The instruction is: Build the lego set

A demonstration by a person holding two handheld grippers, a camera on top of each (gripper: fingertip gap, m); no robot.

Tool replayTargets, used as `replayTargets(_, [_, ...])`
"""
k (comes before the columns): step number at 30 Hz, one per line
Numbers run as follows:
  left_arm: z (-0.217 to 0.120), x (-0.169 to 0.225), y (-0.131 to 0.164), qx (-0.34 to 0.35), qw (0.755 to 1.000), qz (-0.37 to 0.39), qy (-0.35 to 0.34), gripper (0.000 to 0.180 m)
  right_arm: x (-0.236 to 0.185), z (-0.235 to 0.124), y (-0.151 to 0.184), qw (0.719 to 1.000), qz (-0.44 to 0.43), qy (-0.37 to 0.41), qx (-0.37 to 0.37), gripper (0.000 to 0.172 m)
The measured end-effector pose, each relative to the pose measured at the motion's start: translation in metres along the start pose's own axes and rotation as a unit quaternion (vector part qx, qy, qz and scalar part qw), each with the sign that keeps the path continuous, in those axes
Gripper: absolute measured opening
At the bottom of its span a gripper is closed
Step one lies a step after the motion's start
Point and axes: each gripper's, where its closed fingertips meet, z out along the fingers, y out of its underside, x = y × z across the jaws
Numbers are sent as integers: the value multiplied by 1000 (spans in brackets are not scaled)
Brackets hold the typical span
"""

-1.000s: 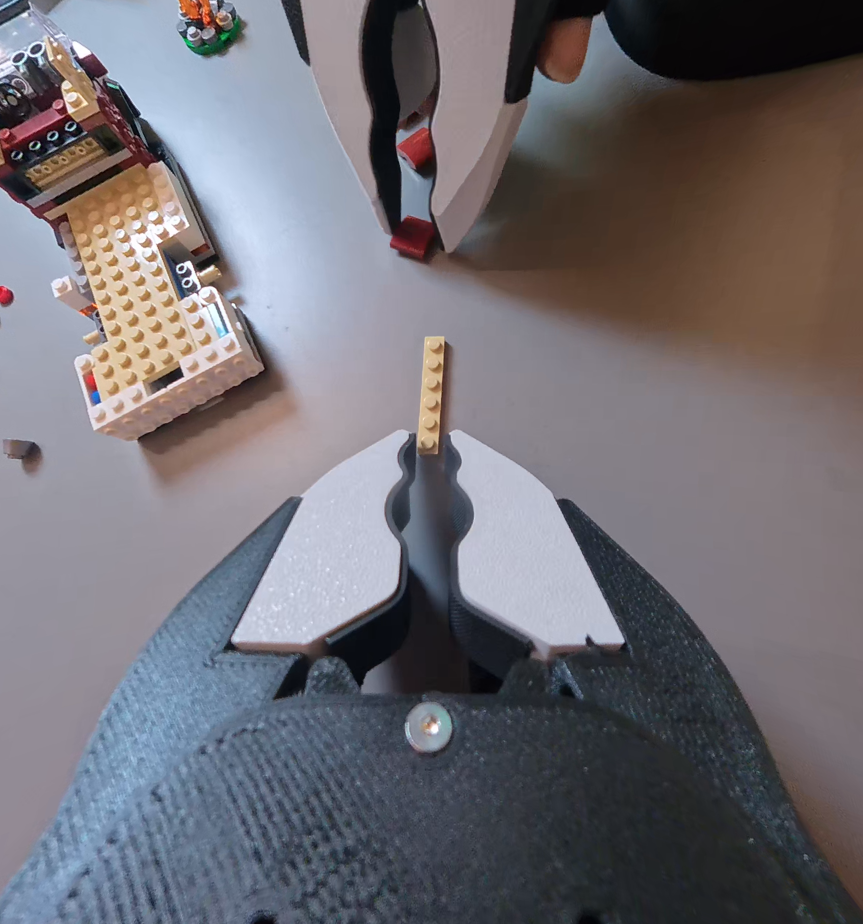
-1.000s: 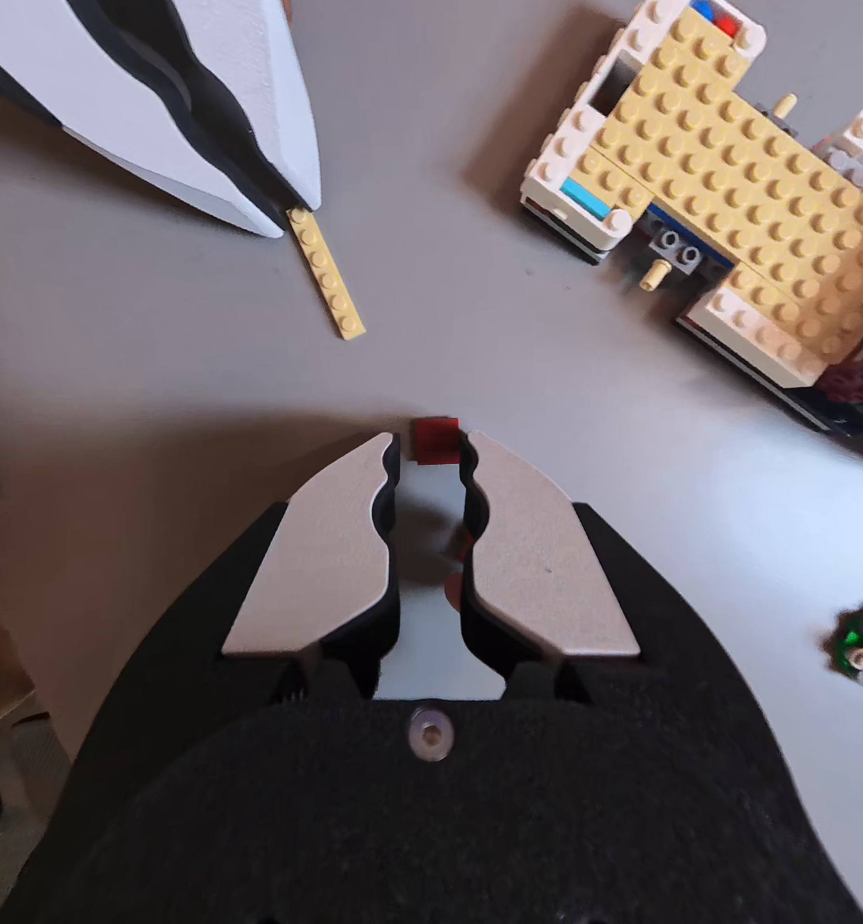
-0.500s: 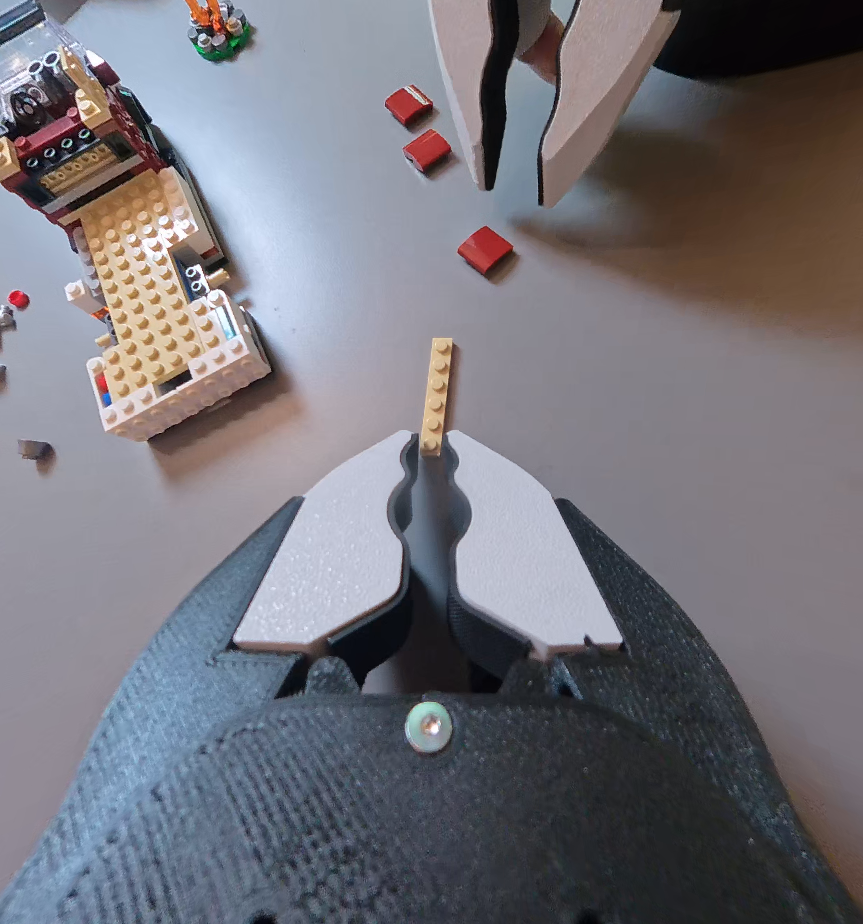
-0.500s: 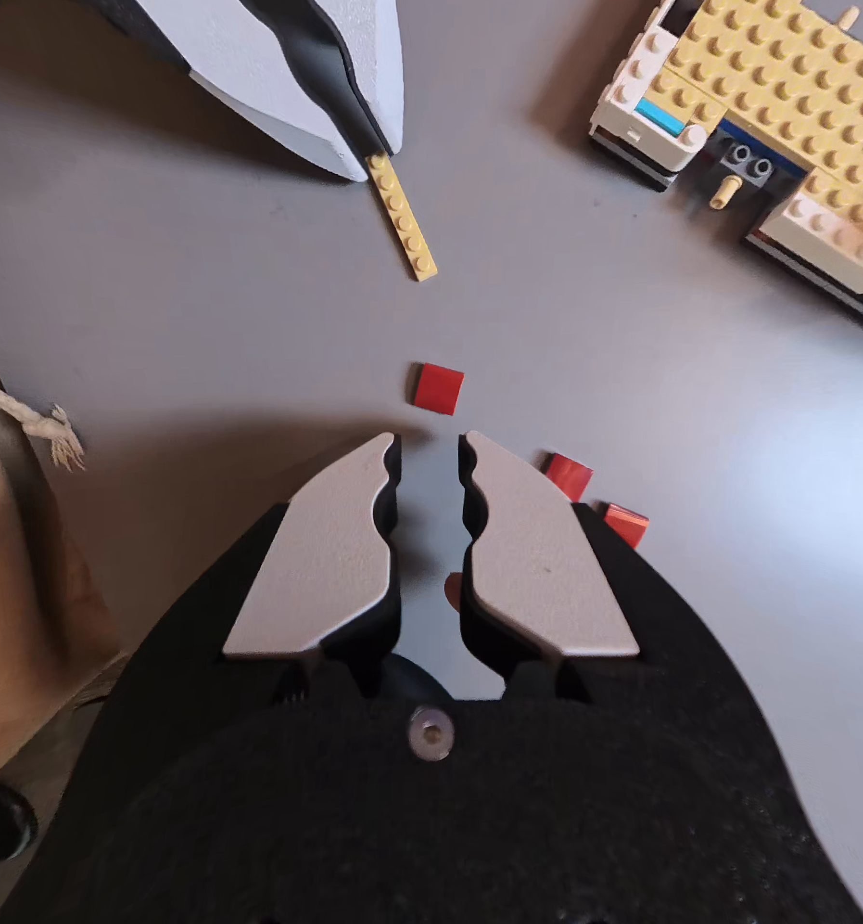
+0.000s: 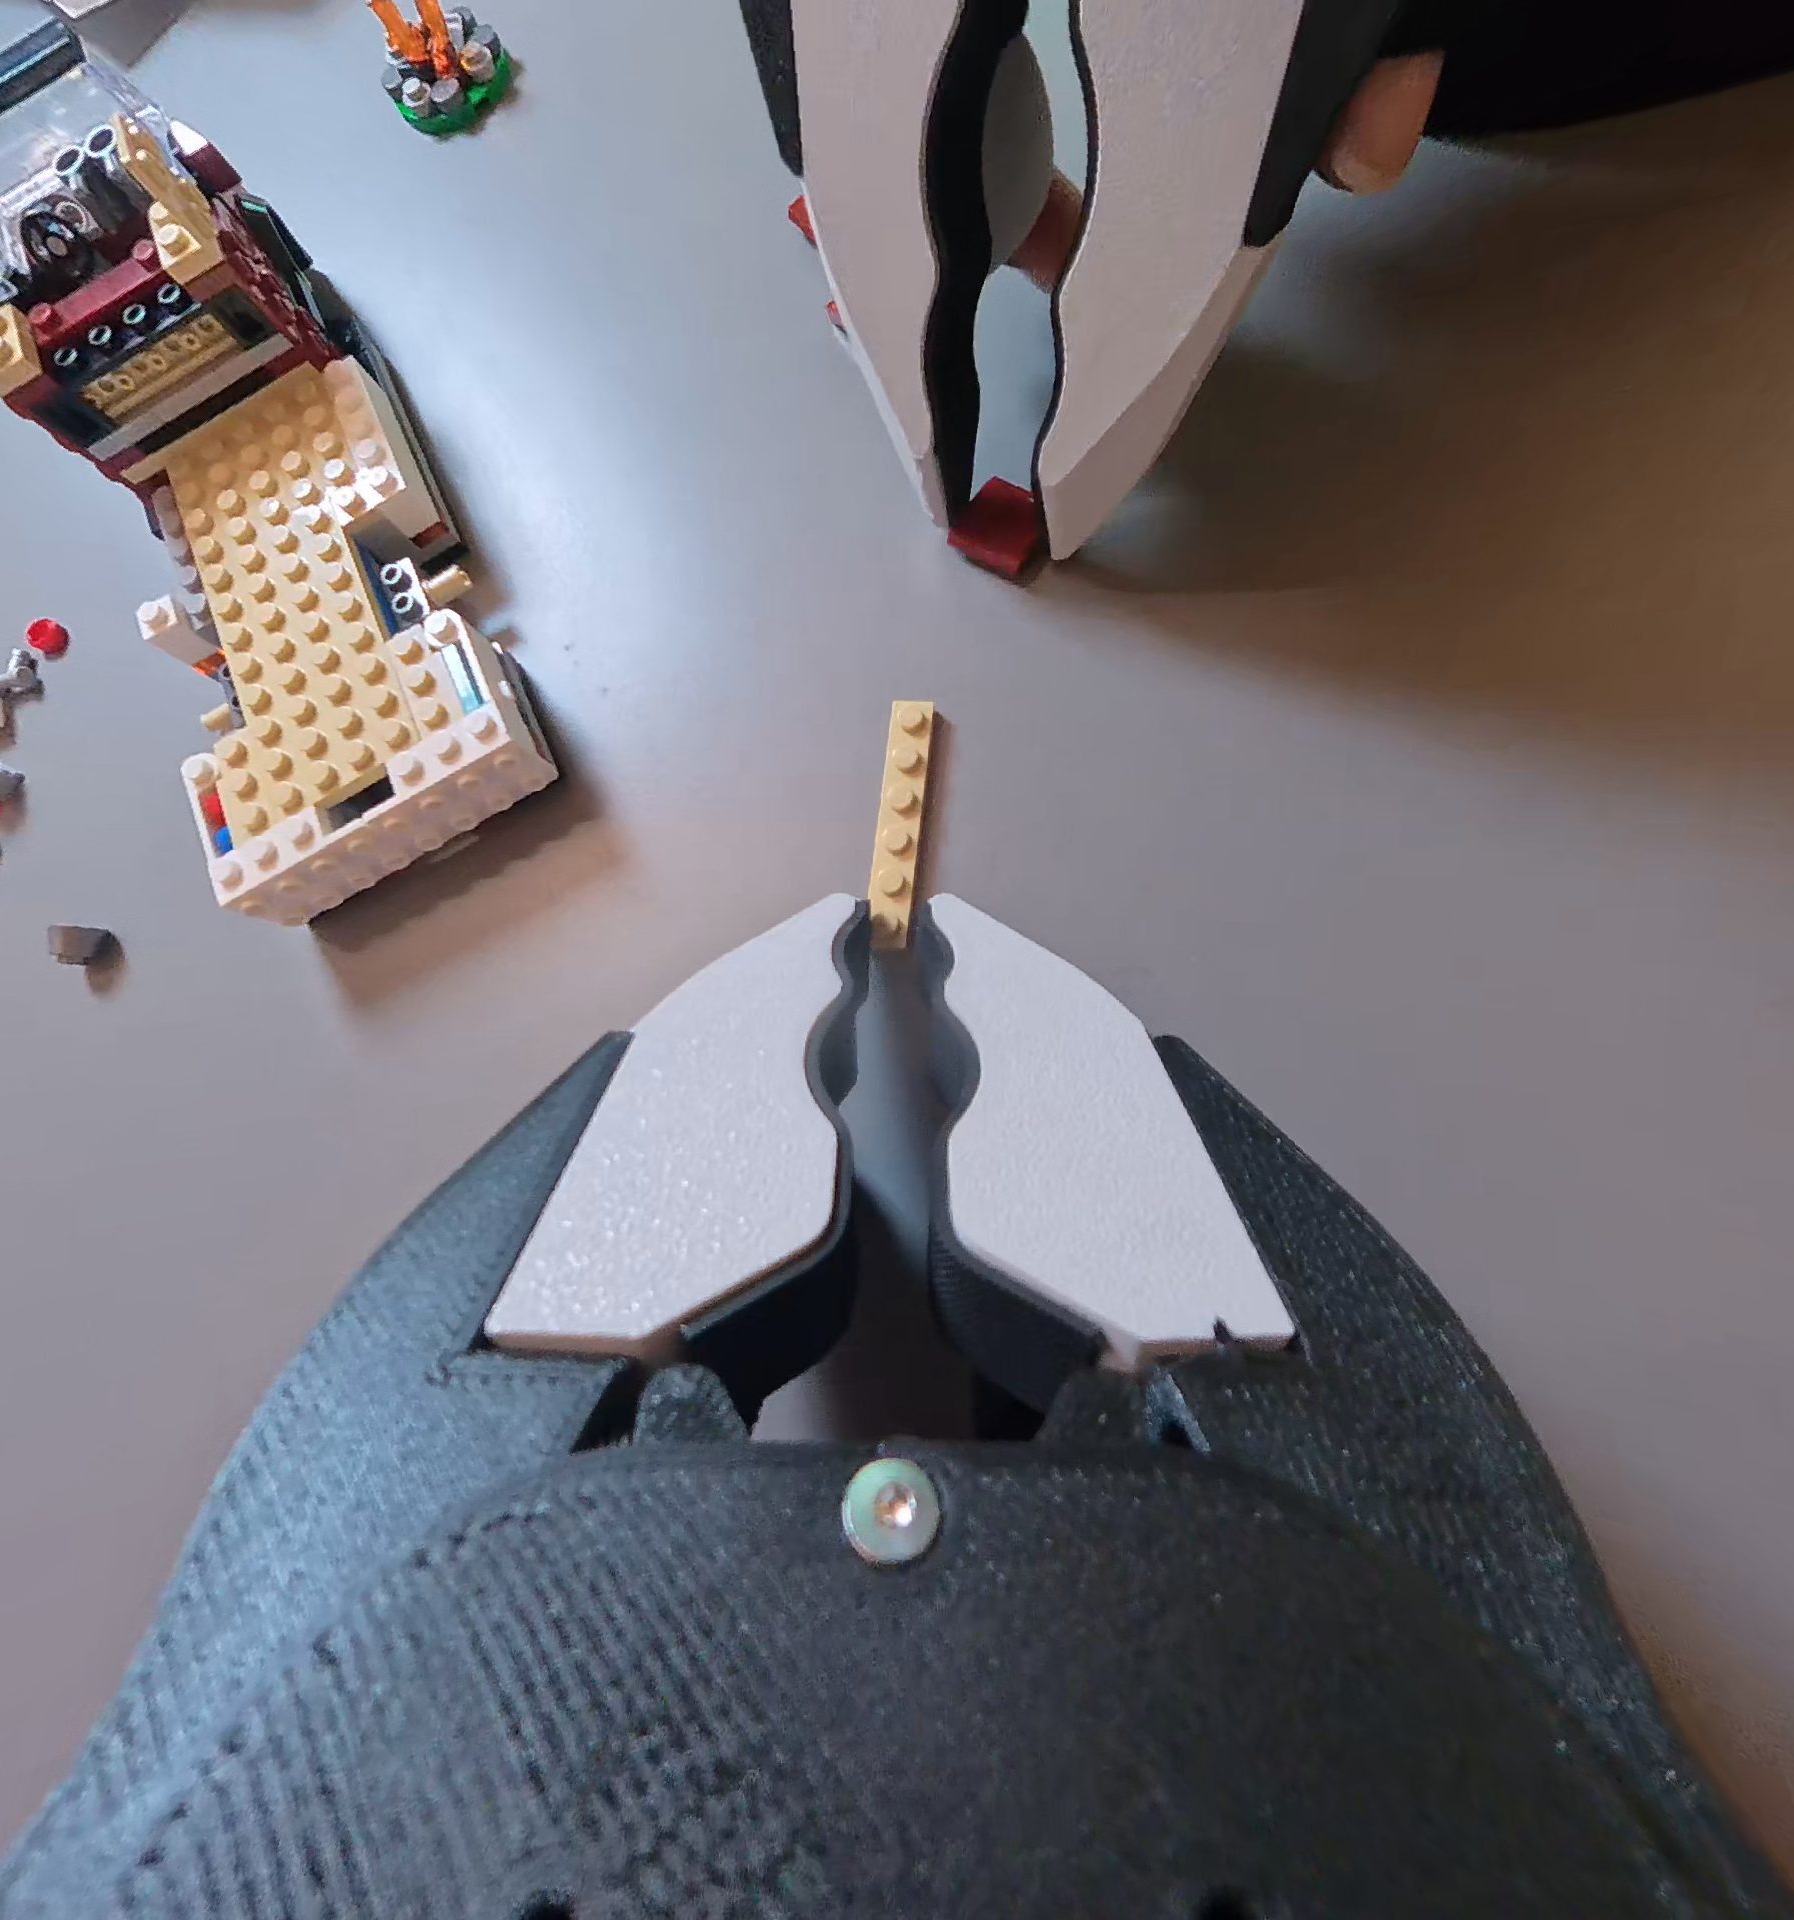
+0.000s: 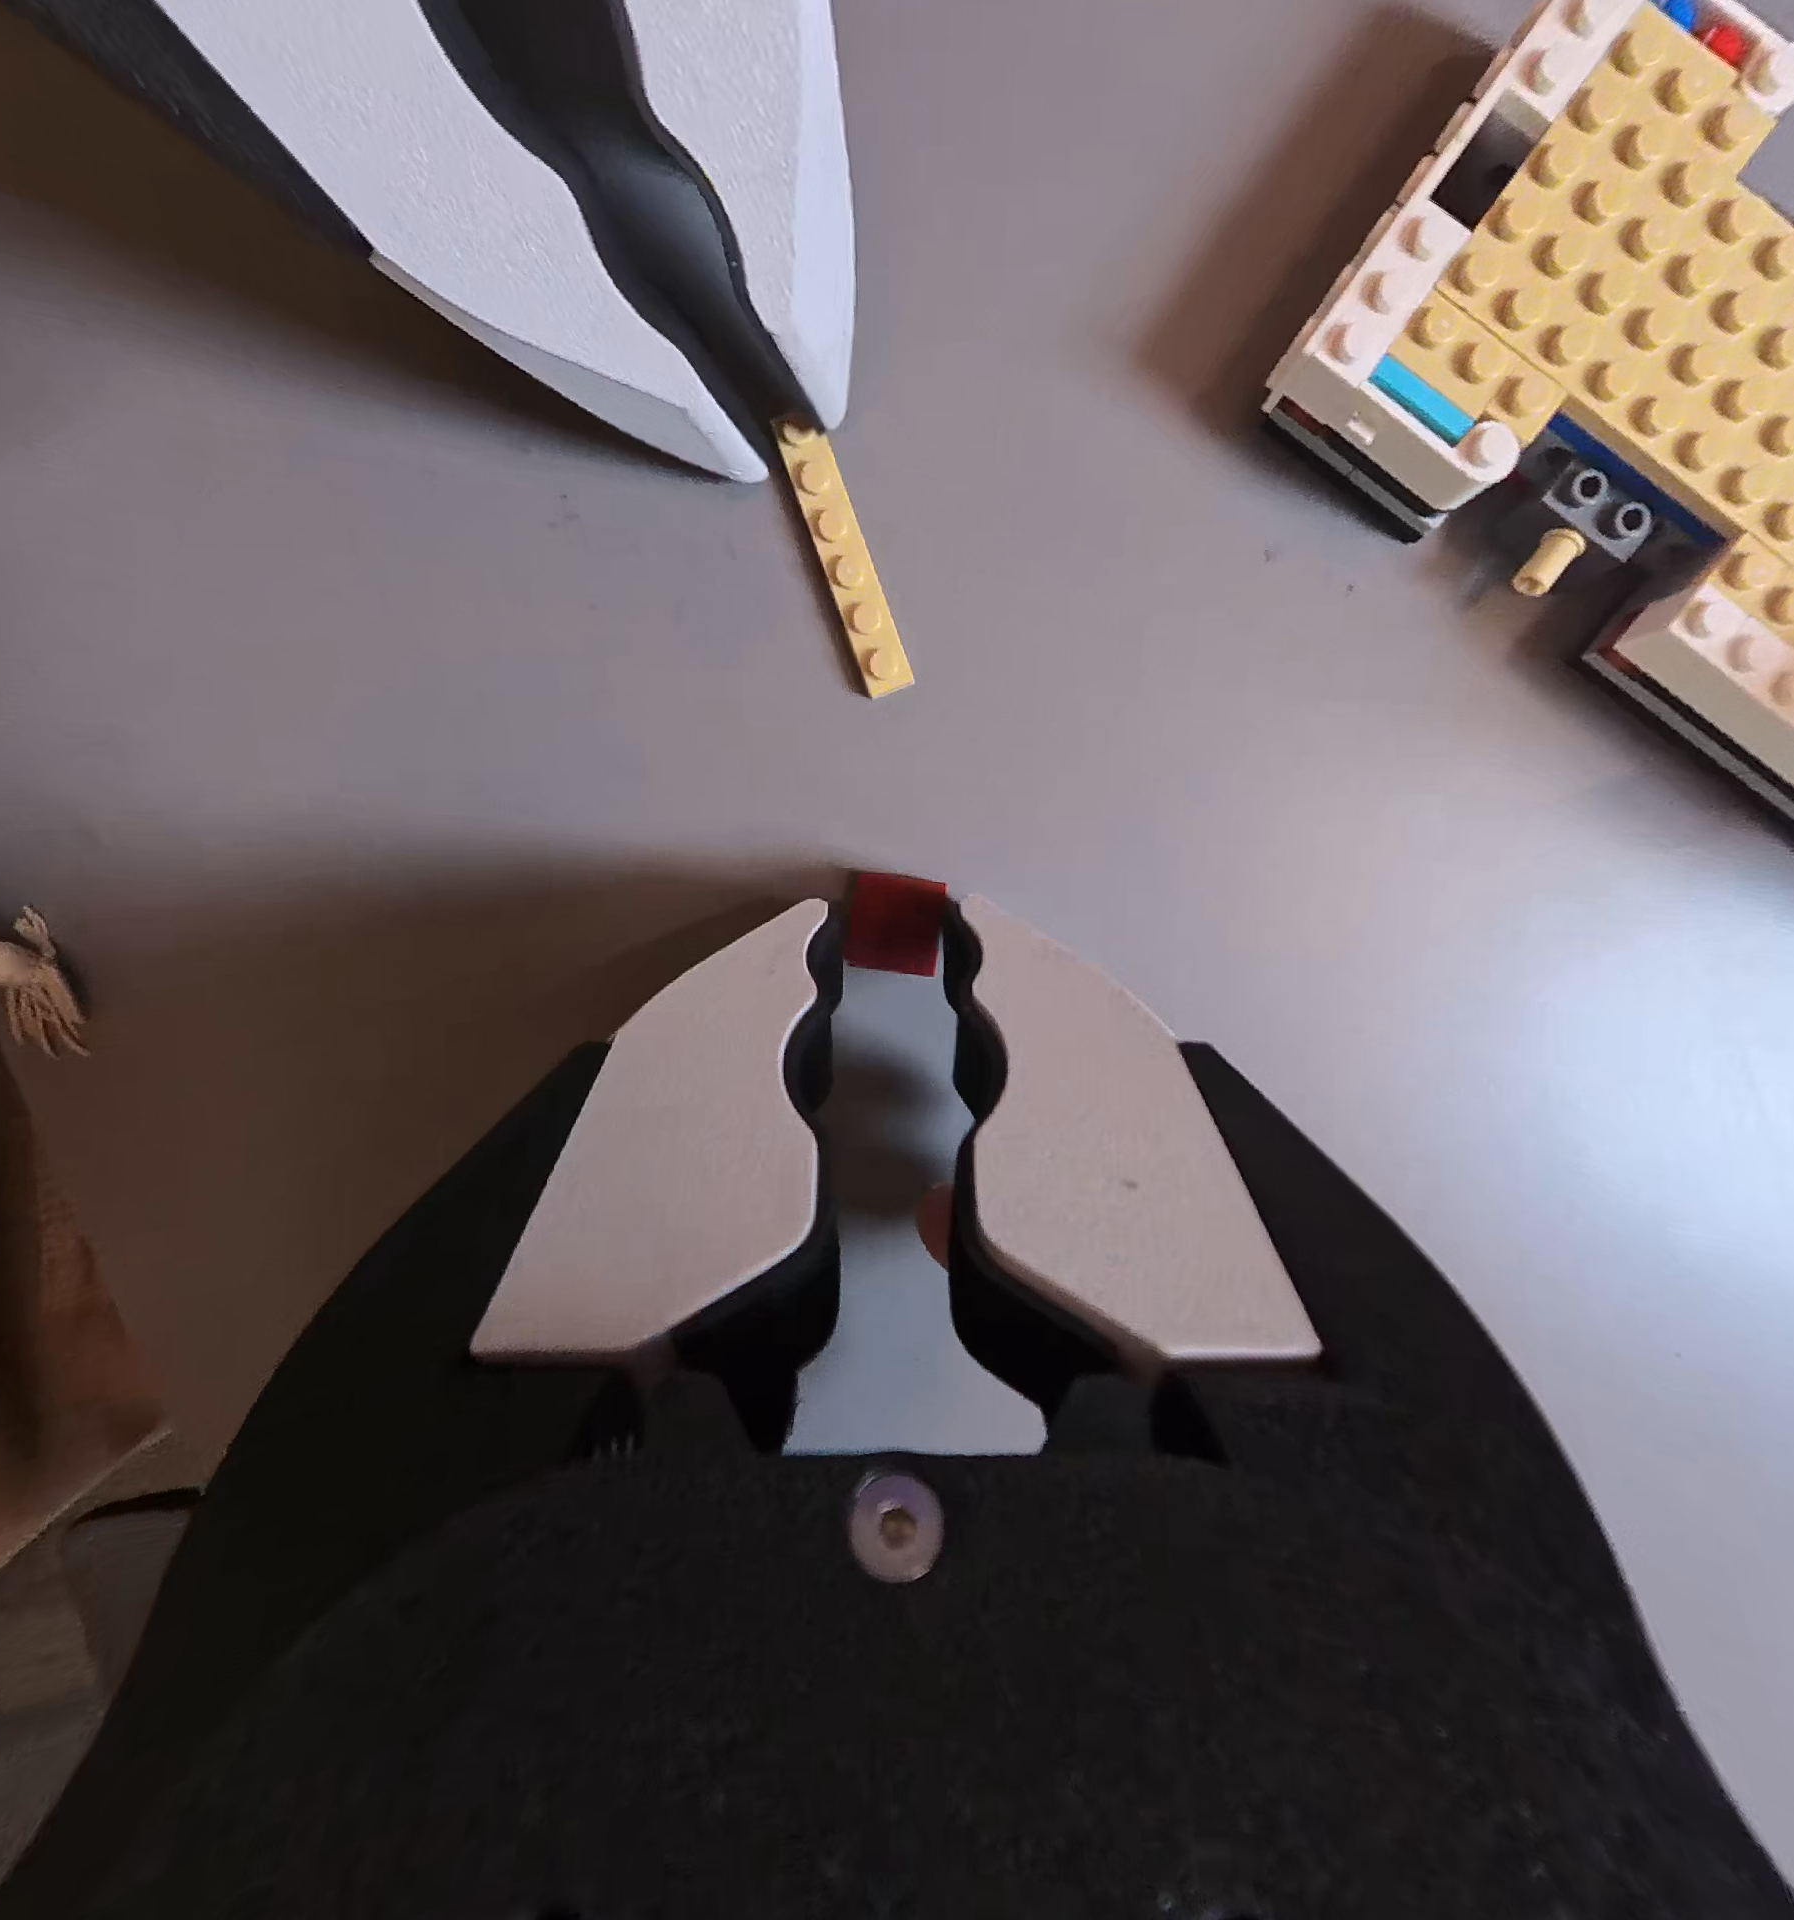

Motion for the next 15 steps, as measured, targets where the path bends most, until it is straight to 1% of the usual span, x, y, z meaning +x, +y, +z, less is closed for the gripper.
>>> replayTargets(7, [0,0,0,2,1000,0,2,8,-17,5,-7,996,-77,-36,-26,20])
replayTargets(15, [0,1,-1,3,1000,1,2,8,-40,3,-3,991,-117,-60,-29,20])
